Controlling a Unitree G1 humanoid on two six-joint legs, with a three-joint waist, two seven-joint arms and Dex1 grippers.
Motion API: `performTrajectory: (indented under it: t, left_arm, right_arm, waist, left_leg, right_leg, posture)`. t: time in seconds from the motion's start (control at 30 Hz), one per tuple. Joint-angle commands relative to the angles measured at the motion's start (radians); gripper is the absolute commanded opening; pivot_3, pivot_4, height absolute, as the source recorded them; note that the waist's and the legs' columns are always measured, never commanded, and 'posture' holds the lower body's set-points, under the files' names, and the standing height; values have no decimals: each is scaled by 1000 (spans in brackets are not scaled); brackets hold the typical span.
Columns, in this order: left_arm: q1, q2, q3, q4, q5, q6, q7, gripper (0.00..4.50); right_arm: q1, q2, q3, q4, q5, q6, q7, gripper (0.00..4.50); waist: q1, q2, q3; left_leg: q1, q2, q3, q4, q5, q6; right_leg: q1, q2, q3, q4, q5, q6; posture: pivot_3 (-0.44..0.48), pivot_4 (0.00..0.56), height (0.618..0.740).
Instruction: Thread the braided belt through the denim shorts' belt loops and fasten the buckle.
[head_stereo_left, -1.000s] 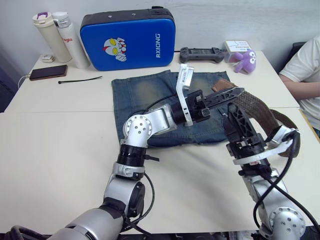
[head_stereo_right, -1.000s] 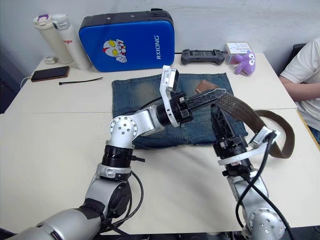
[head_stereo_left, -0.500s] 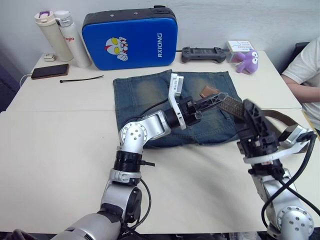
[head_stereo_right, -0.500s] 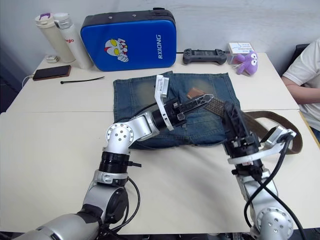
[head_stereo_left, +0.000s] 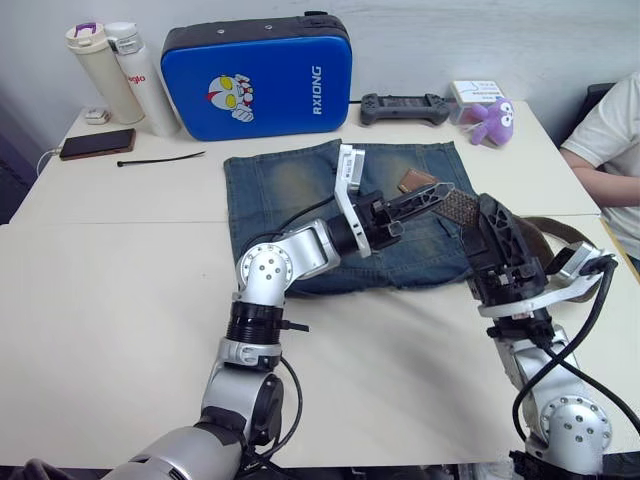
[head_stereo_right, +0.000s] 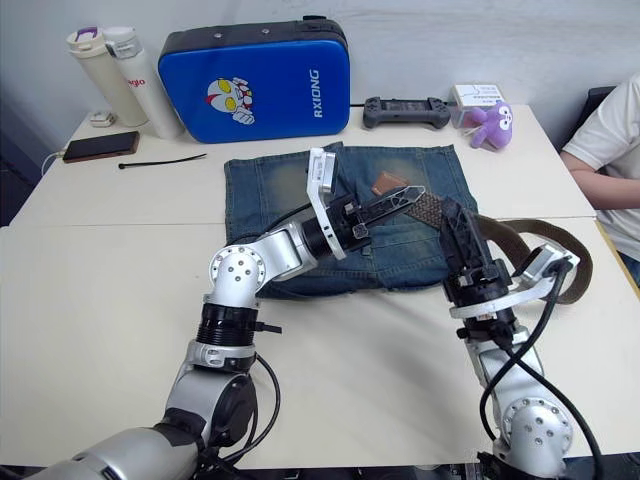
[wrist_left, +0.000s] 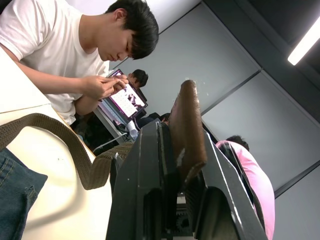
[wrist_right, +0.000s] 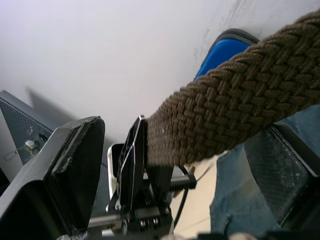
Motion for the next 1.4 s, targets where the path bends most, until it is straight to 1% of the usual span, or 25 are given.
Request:
performTrajectory:
  t: [0.03, 0.07, 0.17, 0.27, 0.3, 0.33, 0.37, 0.4, 0.43, 0.53, 0.6, 0.67, 0.7, 0.8, 0.87, 0.9, 0.93, 1.0, 1.1, 1.17, 1.27, 1.33, 1.4]
  left_arm:
    - [-15, -30, -13, -37, 3, -16, 2, 0]
    - [-14, -30, -15, -35, 5, -19, 4, 0]
    - [-10, -31, -19, -30, 12, -27, 5, 0]
    - [-10, -31, -21, -26, 13, -28, 4, 0]
    - [-11, -32, -20, -22, 13, -30, 4, 0]
    - [-12, -31, -20, -20, 13, -32, 4, 0]
    - [-12, -31, -20, -20, 13, -33, 4, 0]
    - [-12, -31, -20, -19, 12, -34, 4, 0]
    - [-12, -30, -19, -20, 12, -34, 5, 0]
    - [-13, -22, -17, -20, 13, -34, 3, 0]
    - [-17, -3, -28, -22, 37, -39, 3, 0]
    - [-23, 11, -14, -15, 39, -45, 4, 996]
    - [-26, 23, -4, -18, 35, -44, -5, 1302]
    - [-37, 74, 3, -21, 63, -65, -30, 2660]
    - [-30, 199, -128, -40, 219, -151, -154, 3498]
    - [-25, 254, -203, -44, 296, -203, -218, 4005]
    - [-22, 290, -267, -41, 359, -254, -267, 4423]
    - [-33, 308, -379, -1, 486, -364, -308, 4471]
    - [-56, 255, -490, 60, 596, -457, -361, 4471]
    - [-73, 214, -539, 112, 664, -519, -380, 4471]
    - [-118, 144, -589, 253, 782, -634, -358, 4471]
    - [-156, 115, -631, 369, 876, -731, -340, 4471]
    - [-195, 70, -631, 498, 934, -809, -301, 4471]
  right_arm:
    - [-30, -3, 1, -32, 19, -7, -2, 4492]
    - [-32, -2, 2, -34, 20, -6, -7, 4492]
    - [-30, -3, 6, -44, 19, -4, -14, 3717]
    - [-29, -6, 6, -53, 22, -4, -18, 2276]
    - [-30, -6, 5, -53, 23, -5, -18, 1733]
    - [-31, -7, 5, -52, 24, -5, -19, 1303]
    - [-30, -7, 3, -52, 24, -5, -17, 623]
    - [-29, -7, 2, -52, 25, -6, -16, 246]
    - [-26, -7, -3, -52, 25, -8, -15, 38]
    - [-9, -18, -31, -41, 29, -13, -3, 38]
    - [-5, -44, -50, -30, 13, -9, 10, 38]
    - [-12, -74, -77, -15, 2, -15, 13, 0]
    - [-18, -95, -96, -6, 3, -17, 10, 0]
    - [-33, -155, -151, 17, 3, -16, -1, 0]
    - [-39, -225, -201, 39, -22, -9, -44, 0]
    - [-37, -263, -219, 51, -54, -2, -61, 0]
    - [-39, -296, -233, 60, -76, 4, -82, 0]
    - [-47, -356, -260, 73, -104, 15, -131, 0]
    - [-54, -423, -285, 67, -123, 40, -202, 0]
    - [-45, -455, -285, 56, -131, 69, -223, 0]
    - [-4, -528, -284, 33, -195, 126, -229, 0]
    - [41, -572, -304, 7, -198, 170, -243, 0]
    - [92, -614, -342, -28, -196, 209, -253, 0]
  waist:
    - [0, 0, 0]
    - [0, 0, 0]
    - [0, 0, 0]
    - [0, 0, 0]
    - [0, 0, 0]
    - [0, 0, 0]
    - [0, 0, 0]
    - [0, 0, 0]
    - [0, 0, 0]
    - [0, 0, 0]
    - [0, 0, 0]
    - [0, 0, 0]
    - [1, 0, 0]
    - [-1, 0, 0]
    - [-2, 0, 0]
    - [-2, 1, 0]
    - [-1, 1, 0]
    - [3, 1, 0]
    - [26, 1, 0]
    - [30, 1, 0]
    - [29, 0, 0]
    - [28, 0, 0]
    - [25, 0, 0]
  left_leg:
    - [0, 0, 0, 0, 0, 0]
    - [0, 0, 0, 0, 0, 0]
    - [0, 0, 0, 0, 0, 0]
    - [0, 0, 0, 0, 0, 0]
    - [0, 0, 0, 0, 0, 0]
    - [0, 0, 0, 0, 0, 0]
    - [0, 0, 0, 0, 0, 0]
    - [0, 0, 0, 0, 0, 0]
    - [0, 0, 0, 0, 0, 0]
    - [0, 0, 0, 0, 0, 0]
    - [0, 0, 0, 0, 0, 0]
    - [0, 0, 0, 0, 0, 0]
    - [0, 0, 0, 0, 0, 0]
    - [0, 0, 0, 0, 0, 0]
    - [0, 0, 0, 0, 0, 0]
    - [0, 0, 1, -1, 0, 0]
    - [1, 0, 2, -1, 0, 0]
    - [1, 0, 2, -2, 0, 0]
    - [0, -1, 2, -1, 0, 2]
    - [-2, -1, 1, -1, 0, 3]
    - [-3, -1, 2, -1, -1, 4]
    - [-3, -1, 2, -1, -1, 5]
    - [-3, -1, 3, -1, -2, 7]
  right_leg:
    - [0, 0, 0, 0, 0, 0]
    - [0, 0, 0, 0, 0, 0]
    - [0, 0, 0, 0, 0, 0]
    - [0, 0, 0, 0, 0, 0]
    - [0, 0, 0, 0, 0, 0]
    - [0, 0, 0, 0, 0, 0]
    - [0, 0, 0, 0, 0, 0]
    - [0, 0, 0, 0, 0, 0]
    - [0, 0, 0, 0, 0, 0]
    - [0, 0, 0, 0, 0, 0]
    - [0, 0, 0, 0, 0, 0]
    - [0, 0, 0, 0, 0, 0]
    - [0, 0, 0, 0, 0, 0]
    - [0, 0, 0, 0, 0, 0]
    - [0, 0, 0, 0, 0, 0]
    - [0, 0, 0, 0, 0, 0]
    - [0, 0, 1, 1, 0, 0]
    - [0, 0, 1, 0, 0, 0]
    - [0, -1, 1, -2, 0, 0]
    - [0, -2, 1, -3, 0, 0]
    - [-1, -1, 0, -4, 0, 0]
    - [-1, -1, 0, -4, 0, 0]
    - [-1, 0, 1, -4, 0, 0]
  posture:
    - [0, 150, 740]
    - [0, 150, 740]
    - [0, 150, 740]
    - [0, 150, 740]
    - [0, 150, 740]
    - [0, 150, 740]
    - [0, 150, 740]
    - [0, 150, 740]
    - [0, 150, 740]
    - [0, 150, 740]
    - [0, 150, 740]
    - [0, 150, 740]
    - [0, 150, 740]
    - [0, 150, 740]
    - [0, 150, 740]
    - [0, 150, 740]
    - [0, 150, 740]
    - [0, 150, 740]
    - [0, 150, 740]
    - [0, 150, 740]
    - [0, 150, 740]
    - [0, 150, 740]
    - [0, 150, 740]
